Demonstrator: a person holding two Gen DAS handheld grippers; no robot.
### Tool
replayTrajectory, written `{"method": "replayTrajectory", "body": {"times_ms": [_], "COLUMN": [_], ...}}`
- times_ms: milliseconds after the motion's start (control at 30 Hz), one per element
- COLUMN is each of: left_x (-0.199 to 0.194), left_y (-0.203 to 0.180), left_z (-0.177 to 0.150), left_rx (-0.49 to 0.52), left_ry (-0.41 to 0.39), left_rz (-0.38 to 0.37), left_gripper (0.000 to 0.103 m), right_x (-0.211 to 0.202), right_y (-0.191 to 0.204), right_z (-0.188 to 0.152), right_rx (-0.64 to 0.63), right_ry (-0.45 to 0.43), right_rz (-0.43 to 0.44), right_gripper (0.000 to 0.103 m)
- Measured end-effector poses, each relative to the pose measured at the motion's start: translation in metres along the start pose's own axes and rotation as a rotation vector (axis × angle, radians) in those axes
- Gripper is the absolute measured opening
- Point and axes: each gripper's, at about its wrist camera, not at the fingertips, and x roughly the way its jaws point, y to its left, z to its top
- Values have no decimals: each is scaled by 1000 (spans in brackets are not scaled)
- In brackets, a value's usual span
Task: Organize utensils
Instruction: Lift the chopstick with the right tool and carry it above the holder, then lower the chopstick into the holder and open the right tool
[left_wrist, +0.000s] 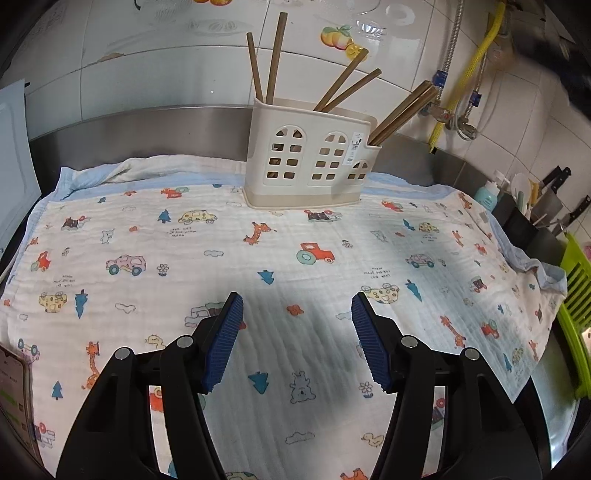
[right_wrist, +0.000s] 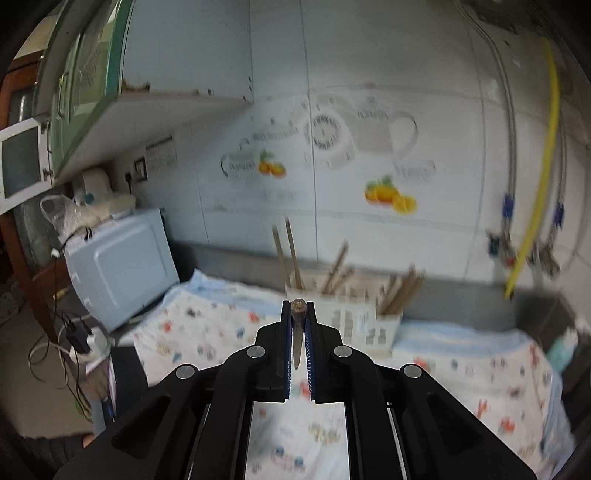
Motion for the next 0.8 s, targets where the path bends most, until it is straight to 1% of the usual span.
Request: {"method": "replayTrajectory", "body": {"times_ms": [100, 233, 367, 433, 500, 567, 667, 800], "left_x": [2, 3, 4, 5, 5, 5, 5, 5], "left_y": [1, 2, 5, 6, 7, 9, 11, 14], "left_z": [6, 22, 38, 44, 49, 52, 56, 62], "left_rx": [0, 3, -5, -9, -10, -12, -16, -26], "left_ry": [-6, -25, -47, -57, -61, -63, -68, -73], "left_rz": [3, 13, 15, 21, 23, 27, 36, 40], "left_gripper": [61, 61, 61, 62, 62, 62, 62, 62], "right_x": [7, 24, 54, 70, 87, 108, 132, 154], "right_y": [2, 5, 9, 10, 8, 5, 3, 0], "right_z": [28, 64, 87, 92, 93, 93, 90, 82], "right_rx": [-39, -88, -125, -143, -141, -143, -141, -140], "right_ry": [-21, -38, -10, 10, 39, 84, 136, 186], "right_rz": [-6, -12, -28, -47, -46, -50, -57, -74], "right_gripper": [6, 6, 7, 7, 7, 7, 7, 7]}}
